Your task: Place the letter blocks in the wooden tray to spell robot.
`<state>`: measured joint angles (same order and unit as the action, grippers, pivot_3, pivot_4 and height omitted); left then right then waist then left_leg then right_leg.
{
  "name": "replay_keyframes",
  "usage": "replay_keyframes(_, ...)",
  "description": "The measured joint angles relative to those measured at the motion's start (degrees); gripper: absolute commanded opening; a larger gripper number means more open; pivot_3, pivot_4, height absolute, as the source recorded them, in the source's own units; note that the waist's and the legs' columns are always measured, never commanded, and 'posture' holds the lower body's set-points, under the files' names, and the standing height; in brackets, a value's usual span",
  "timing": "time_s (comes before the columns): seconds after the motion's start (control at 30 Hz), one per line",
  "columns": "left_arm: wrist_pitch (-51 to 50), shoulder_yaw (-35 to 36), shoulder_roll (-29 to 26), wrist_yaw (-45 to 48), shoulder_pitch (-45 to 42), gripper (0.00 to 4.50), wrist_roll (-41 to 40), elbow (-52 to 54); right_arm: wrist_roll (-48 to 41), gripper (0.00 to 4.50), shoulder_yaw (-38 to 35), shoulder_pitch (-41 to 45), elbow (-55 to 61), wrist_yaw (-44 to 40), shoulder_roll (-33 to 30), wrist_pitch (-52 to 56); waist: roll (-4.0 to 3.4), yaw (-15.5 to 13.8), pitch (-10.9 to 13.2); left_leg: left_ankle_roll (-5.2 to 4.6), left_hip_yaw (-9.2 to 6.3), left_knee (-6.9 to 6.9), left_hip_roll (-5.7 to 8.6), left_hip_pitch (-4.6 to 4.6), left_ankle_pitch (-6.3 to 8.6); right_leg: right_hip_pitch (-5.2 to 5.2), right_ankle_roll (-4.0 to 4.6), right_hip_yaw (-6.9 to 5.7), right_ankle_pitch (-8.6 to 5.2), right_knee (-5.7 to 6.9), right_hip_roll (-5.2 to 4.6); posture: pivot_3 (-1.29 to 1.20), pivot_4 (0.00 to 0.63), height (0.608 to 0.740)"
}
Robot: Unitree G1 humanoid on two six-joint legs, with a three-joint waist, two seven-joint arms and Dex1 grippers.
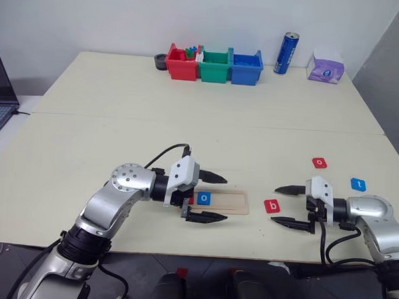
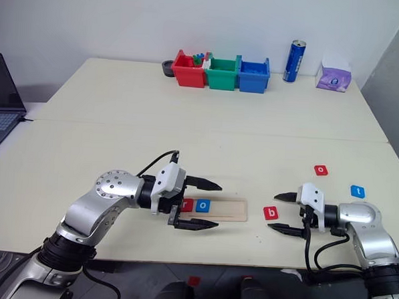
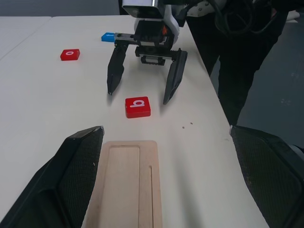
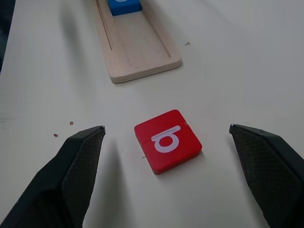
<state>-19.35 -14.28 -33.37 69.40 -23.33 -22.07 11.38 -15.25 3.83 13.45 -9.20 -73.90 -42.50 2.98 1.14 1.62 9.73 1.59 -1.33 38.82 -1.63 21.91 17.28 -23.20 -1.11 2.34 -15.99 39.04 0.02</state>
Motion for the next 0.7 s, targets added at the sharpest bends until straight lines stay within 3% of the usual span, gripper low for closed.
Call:
replay_keyframes(0.3,0.1,0.0,0.0,0.7,-0.3,4.5,0.2,-0.2,1.2,4.46,2.3,2.7,-3.7,-0.6,2.1,-1.7,0.0,0.0,0.0,0.0,0.0,0.02,-0.01,-0.01,0.0,0.0,0.01,0.0,0.01,0.03,-0.01,0.0,0.15,0.74)
replay_keyframes(0.33,0.1,0.0,0.0,0.9,-0.3,4.5,0.2,-0.2,1.3,4.3,2.4,3.0,-3.9,-0.6,2.2,-1.8,0.0,0.0,0.0,0.0,0.0,0.02,-0.01,-0.01,0.0,0.0,0.01,0.0,0.01,0.04,-0.01,0.0,0.15,0.74)
replay_keyframes(0.47,0.1,0.0,0.0,1.2,-0.3,4.5,0.2,-0.2,1.6,3.24,2.5,3.3,-4.8,-0.6,2.5,-2.5,0.0,0.0,0.0,0.0,-0.01,0.02,-0.01,-0.01,0.0,0.0,0.01,-0.01,0.01,0.04,-0.02,0.0,0.15,0.74)
replay_keyframes(0.7,0.0,0.0,0.0,1.3,-0.5,4.5,0.2,-0.2,1.9,0.72,2.5,3.1,-4.9,-1.1,1.9,-3.2,0.0,0.0,0.0,0.0,-0.01,0.03,-0.01,-0.01,0.0,0.01,0.01,-0.01,0.01,0.04,-0.02,0.0,0.15,0.74)
